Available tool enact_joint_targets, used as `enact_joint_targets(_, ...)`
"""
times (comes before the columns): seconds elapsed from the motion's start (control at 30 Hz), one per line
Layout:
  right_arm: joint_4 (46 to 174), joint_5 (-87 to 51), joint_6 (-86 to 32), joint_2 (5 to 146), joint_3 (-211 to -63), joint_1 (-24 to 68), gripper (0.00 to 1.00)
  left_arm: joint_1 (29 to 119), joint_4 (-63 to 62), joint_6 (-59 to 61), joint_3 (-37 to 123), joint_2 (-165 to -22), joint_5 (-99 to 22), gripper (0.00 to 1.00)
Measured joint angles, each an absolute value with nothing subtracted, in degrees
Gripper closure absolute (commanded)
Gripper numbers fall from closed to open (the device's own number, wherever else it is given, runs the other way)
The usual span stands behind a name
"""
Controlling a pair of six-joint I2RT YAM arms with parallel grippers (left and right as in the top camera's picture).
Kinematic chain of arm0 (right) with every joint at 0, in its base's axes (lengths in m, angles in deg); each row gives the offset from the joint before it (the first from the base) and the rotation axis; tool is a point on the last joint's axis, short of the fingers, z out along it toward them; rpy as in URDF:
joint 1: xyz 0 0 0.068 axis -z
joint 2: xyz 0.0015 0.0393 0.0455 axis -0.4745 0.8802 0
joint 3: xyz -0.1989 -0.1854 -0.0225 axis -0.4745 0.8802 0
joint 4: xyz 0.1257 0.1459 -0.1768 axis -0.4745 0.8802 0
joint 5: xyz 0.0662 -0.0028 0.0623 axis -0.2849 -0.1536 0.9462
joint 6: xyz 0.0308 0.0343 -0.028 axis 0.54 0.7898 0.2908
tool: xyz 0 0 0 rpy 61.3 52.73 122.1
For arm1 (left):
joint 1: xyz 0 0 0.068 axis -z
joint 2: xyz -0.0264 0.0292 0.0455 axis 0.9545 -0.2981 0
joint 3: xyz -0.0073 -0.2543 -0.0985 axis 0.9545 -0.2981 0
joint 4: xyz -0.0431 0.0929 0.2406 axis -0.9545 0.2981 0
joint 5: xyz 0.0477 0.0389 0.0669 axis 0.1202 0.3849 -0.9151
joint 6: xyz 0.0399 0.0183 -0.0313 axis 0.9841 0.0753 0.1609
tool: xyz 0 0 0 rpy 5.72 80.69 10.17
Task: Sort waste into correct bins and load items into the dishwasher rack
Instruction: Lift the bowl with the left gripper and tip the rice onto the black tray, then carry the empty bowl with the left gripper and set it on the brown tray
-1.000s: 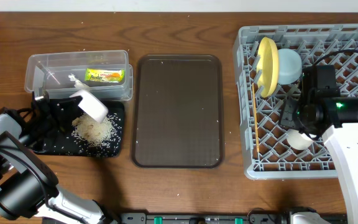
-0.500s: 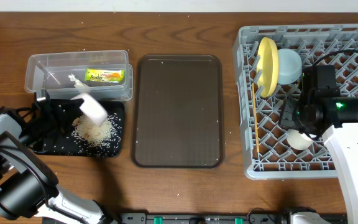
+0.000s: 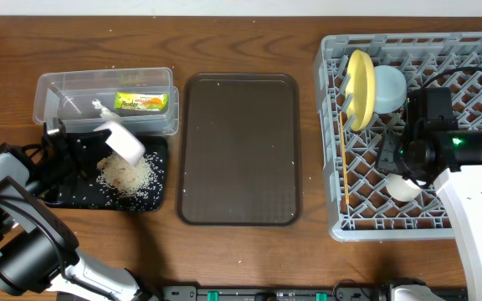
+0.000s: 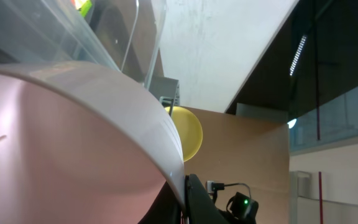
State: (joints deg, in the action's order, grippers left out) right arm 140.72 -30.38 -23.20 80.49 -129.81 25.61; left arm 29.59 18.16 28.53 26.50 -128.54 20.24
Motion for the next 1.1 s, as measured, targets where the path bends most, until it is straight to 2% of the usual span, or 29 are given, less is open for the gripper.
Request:
enact_joint_targets(0.37, 140.7, -30.4, -23.2, 80.5, -129.8, 25.6, 0.49, 31.2, 21.9, 28.6, 26.5, -126.6, 21.4, 0.94)
enact_joint_targets(0.6, 140.7, -30.4, -23.2, 80.5, -129.8, 25.6, 0.48, 35.5, 22.9, 28.6, 26.5, -119.6, 12.7, 0.94)
enact_joint_targets(0.73, 140.6, -30.4, -23.2, 80.5, -129.8, 25.6, 0.48, 42.3, 21.6, 28.6, 26.5, -115.1, 7.2, 0.94)
enact_joint_targets(1.1, 140.6, -30.4, -23.2, 80.5, -129.8, 25.6, 0.48, 70.2, 11.0, 23.2, 26.5, -110.4, -18.5, 0.94)
